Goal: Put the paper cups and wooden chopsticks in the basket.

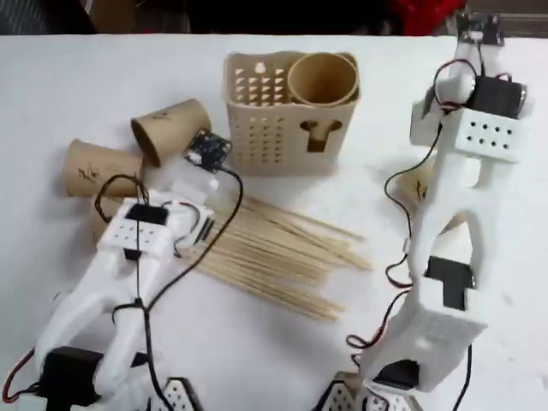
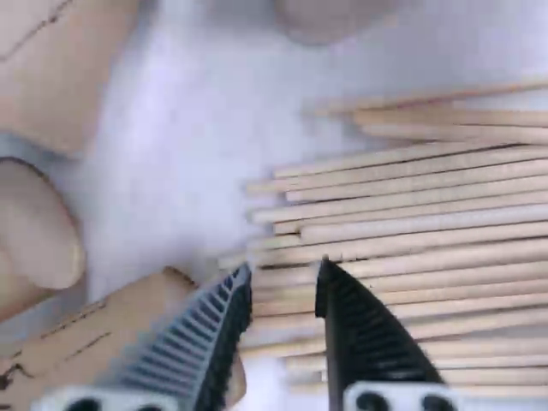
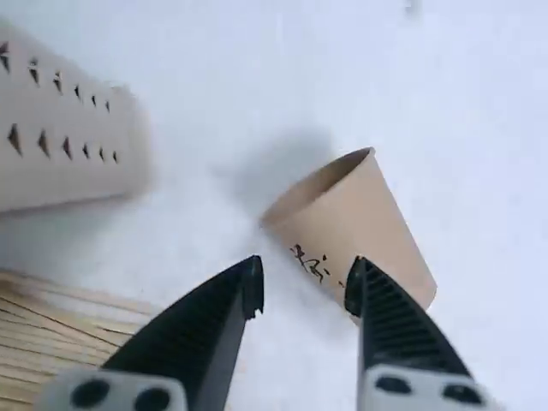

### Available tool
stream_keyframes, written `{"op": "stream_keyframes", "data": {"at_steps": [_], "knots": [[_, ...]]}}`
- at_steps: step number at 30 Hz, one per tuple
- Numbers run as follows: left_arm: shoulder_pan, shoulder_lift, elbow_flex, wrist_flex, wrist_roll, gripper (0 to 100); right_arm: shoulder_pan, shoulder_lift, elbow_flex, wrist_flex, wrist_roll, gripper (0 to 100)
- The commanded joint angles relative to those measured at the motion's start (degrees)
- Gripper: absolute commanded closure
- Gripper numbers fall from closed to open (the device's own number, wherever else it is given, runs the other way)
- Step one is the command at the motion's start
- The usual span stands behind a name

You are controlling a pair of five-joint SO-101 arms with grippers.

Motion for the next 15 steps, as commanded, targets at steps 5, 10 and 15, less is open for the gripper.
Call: {"op": "stream_keyframes", "data": {"at_steps": [5,10,15], "knots": [[0.57,-2.59,-0.26,-0.97,-0.18,86,1.63,7.34,2.2,-4.88,-3.43,74.7],[0.66,-2.59,-0.26,-0.97,-0.18,86,4.0,12.97,2.29,-6.9,-3.87,74.6],[0.66,-2.59,-0.26,-0.97,-0.18,86,8.4,16.57,2.29,-6.99,-3.43,74.6]]}}
